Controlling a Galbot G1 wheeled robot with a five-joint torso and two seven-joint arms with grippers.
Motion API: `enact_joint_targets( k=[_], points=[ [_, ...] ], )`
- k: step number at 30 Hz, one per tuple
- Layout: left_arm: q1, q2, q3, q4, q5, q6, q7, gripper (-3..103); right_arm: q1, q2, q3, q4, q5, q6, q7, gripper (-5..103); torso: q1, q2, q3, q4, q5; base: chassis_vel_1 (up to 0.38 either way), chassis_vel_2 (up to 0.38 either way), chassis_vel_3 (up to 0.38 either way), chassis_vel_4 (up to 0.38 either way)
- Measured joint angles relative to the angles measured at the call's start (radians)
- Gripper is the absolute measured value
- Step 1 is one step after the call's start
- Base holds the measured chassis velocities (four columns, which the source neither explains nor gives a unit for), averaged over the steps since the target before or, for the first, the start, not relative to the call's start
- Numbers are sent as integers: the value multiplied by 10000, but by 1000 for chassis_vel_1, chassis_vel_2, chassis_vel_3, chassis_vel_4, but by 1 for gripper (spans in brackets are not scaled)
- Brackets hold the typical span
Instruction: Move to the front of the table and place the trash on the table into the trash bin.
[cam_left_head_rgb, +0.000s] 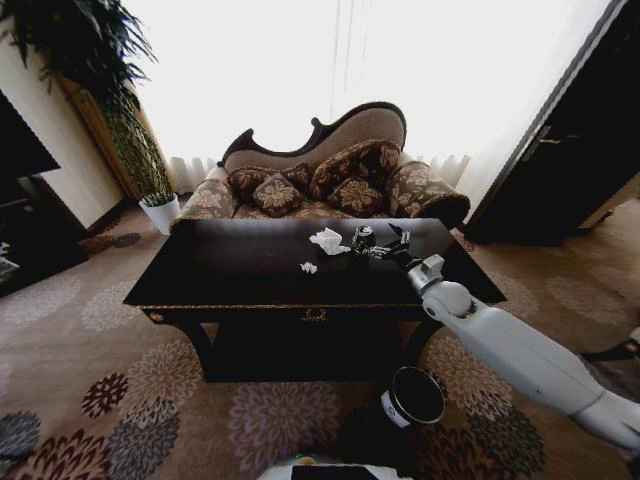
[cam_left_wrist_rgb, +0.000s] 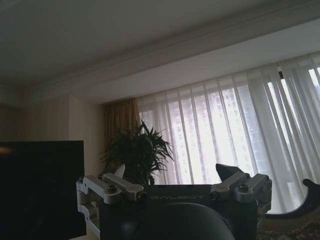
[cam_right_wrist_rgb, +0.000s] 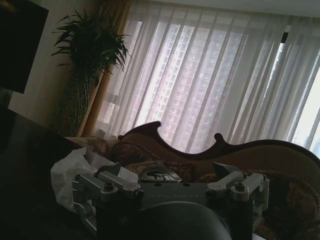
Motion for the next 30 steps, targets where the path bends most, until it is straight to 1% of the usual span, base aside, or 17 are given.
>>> enact_joint_targets(
  k=[3,9,12,16,23,30],
  points=[
    [182,-283,-81,-251,-3,-20,4,100,765,261,-543,-410,-267,-19,-131,100,0,0,0,6,-3,0,0,0,0],
    [411,-370,-343,-326,-74,-99,6,100,1110,464,-789,-687,-418,-58,-266,100,1,1,0,3,-3,0,0,0,0],
    [505,-334,-519,-310,-177,-144,7,100,1157,599,-846,-862,-684,-66,-321,100,-1,2,0,2,-2,0,0,0,0],
    [484,-286,-498,-276,-190,-151,10,100,1232,674,-906,-1071,-907,-63,-347,100,-1,2,0,3,-3,0,0,0,0],
    [275,-140,-226,-76,-102,-152,24,100,1445,723,-1208,-1403,-948,-63,-385,100,-1,2,0,2,-3,0,0,0,0],
    [173,48,-185,128,-89,-153,28,100,1650,764,-1519,-1524,-920,-101,-424,100,-1,1,0,2,-4,0,0,0,0]
  ],
)
